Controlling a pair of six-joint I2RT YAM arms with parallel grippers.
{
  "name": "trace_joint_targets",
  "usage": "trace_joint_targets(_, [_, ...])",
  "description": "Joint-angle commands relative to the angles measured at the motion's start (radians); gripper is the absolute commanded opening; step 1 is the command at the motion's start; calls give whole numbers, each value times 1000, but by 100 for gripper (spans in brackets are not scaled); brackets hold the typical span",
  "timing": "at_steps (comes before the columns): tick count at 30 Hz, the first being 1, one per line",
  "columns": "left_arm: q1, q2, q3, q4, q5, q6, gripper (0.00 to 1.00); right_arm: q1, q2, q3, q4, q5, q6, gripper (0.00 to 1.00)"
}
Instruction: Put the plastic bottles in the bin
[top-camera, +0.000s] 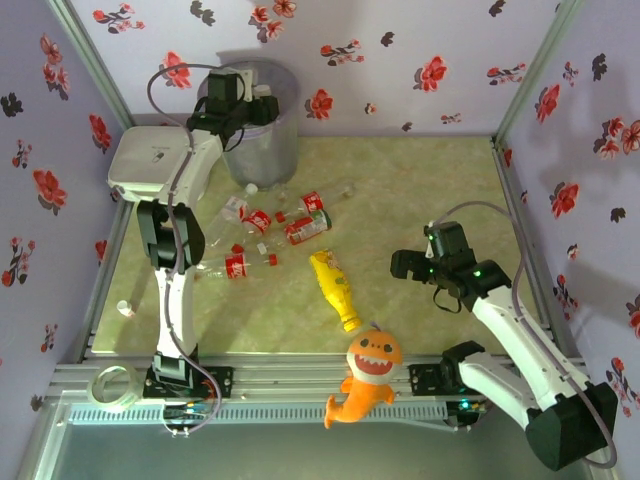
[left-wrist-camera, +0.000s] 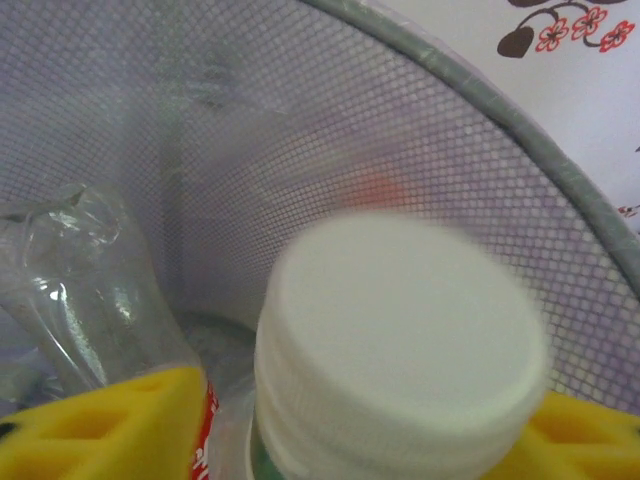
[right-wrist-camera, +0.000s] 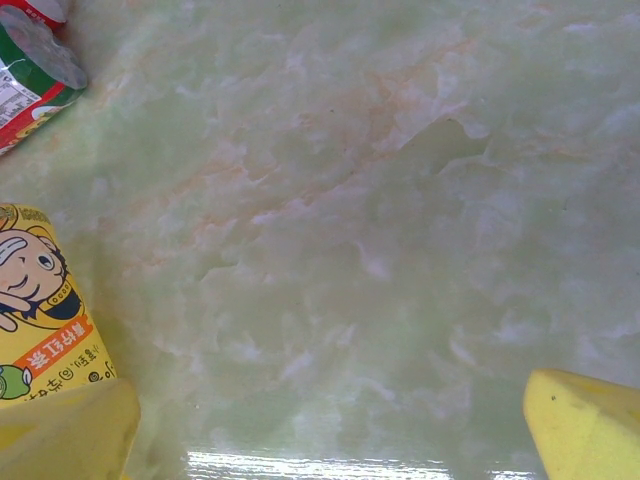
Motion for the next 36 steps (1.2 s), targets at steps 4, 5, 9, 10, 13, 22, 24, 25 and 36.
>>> trace_joint_targets(4, [-5, 9, 58, -47, -1, 37, 92, -7, 0, 6, 13, 24, -7, 99])
trace_joint_targets(5, [-7, 6, 65, -53, -1, 38, 92, -7, 0, 6, 11, 26, -7, 99])
trace_joint_targets(9, [-6, -10, 90, -69, 2, 43, 93, -7, 13, 15, -3, 27, -15, 99])
trace_joint_targets(10, [-6, -13, 99, -73, 1, 44, 93, -7, 16, 20, -10, 26, -11, 99])
trace_joint_targets(13, [-5, -27, 134, -96, 0, 49, 93, 15, 27, 35, -35, 27, 11, 99])
trace_joint_targets(22, [31, -137, 156, -120, -8, -2, 95, 354, 133, 82, -86, 141, 113, 95])
trace_joint_targets(24, [38, -166, 154, -142, -10, -4, 96, 441, 181, 101, -81, 169, 128, 95])
trace_joint_targets(25, [43, -184, 148, -155, -10, -7, 97, 490, 214, 114, -76, 179, 131, 94])
trace_joint_targets(36, [59, -739, -644, 35, 0, -50, 100, 657, 493, 152, 132, 124, 148, 86])
